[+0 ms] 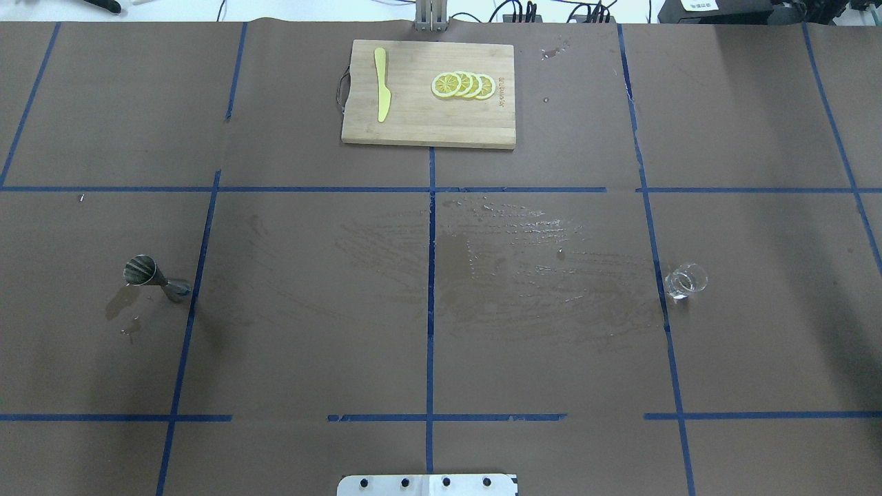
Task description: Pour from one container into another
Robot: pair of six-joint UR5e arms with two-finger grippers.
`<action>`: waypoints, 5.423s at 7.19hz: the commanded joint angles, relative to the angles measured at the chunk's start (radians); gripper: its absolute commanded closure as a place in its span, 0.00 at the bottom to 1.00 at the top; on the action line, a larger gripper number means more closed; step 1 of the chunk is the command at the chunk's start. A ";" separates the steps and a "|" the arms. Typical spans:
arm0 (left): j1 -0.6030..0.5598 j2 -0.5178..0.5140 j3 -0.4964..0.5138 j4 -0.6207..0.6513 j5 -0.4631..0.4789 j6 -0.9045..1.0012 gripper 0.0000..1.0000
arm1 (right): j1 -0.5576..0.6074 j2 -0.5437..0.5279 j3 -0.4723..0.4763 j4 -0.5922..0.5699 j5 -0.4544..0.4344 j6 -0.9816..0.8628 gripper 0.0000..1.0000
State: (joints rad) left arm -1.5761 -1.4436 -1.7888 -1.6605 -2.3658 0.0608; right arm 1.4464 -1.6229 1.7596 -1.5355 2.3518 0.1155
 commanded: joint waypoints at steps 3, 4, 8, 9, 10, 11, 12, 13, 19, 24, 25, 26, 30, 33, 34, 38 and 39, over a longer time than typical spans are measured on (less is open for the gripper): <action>-0.004 0.006 0.003 0.022 0.082 -0.007 0.00 | 0.000 -0.012 0.041 0.000 0.000 0.000 0.00; -0.005 0.006 -0.009 0.021 0.083 -0.007 0.00 | 0.000 -0.012 0.041 0.000 0.000 0.000 0.00; -0.005 -0.015 -0.055 0.218 0.079 0.002 0.00 | 0.000 -0.012 0.041 0.000 0.003 0.001 0.00; -0.004 -0.015 -0.064 0.244 0.073 0.007 0.00 | 0.000 -0.014 0.041 -0.002 0.003 0.001 0.00; 0.004 -0.014 -0.063 0.239 0.071 0.010 0.00 | 0.000 -0.015 0.041 -0.002 0.004 0.001 0.00; 0.007 -0.008 -0.061 0.246 0.069 0.007 0.00 | 0.000 -0.015 0.041 -0.002 0.007 0.001 0.00; 0.010 0.009 -0.063 0.240 0.069 0.008 0.00 | 0.000 -0.017 0.043 -0.002 0.009 0.001 0.00; 0.022 0.006 -0.066 0.228 -0.043 0.008 0.00 | 0.002 -0.017 0.044 -0.002 0.009 0.001 0.00; 0.154 -0.026 -0.113 -0.128 -0.130 -0.179 0.00 | 0.000 -0.015 0.054 0.000 0.014 0.003 0.00; 0.668 -0.020 -0.266 -0.614 0.434 -0.933 0.01 | 0.000 -0.015 0.054 -0.002 0.017 0.003 0.00; 0.736 0.039 -0.332 -0.617 0.562 -0.979 0.01 | 0.000 -0.014 0.050 -0.002 0.014 0.003 0.00; 0.789 0.057 -0.343 -0.619 0.613 -0.986 0.01 | 0.000 -0.014 0.053 -0.002 0.014 0.003 0.00; 1.247 0.175 -0.337 -0.726 1.258 -1.339 0.01 | 0.000 -0.014 0.049 -0.002 0.014 0.003 0.00; 1.359 0.184 -0.296 -0.723 1.570 -1.411 0.08 | 0.000 -0.014 0.049 -0.002 0.014 0.003 0.00; 1.392 0.184 -0.259 -0.726 1.633 -1.411 0.08 | 0.000 -0.014 0.047 -0.002 0.014 0.003 0.00; 1.450 0.166 -0.212 -0.728 1.737 -1.412 0.01 | 0.000 -0.014 0.050 -0.002 0.014 0.001 0.00; 1.452 0.140 -0.166 -0.729 1.744 -1.435 0.01 | 0.000 -0.014 0.049 -0.002 0.014 0.003 0.00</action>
State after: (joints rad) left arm -0.1326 -1.2808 -1.9988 -2.3888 -0.6403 -1.3573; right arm 1.4465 -1.6368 1.8095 -1.5370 2.3654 0.1175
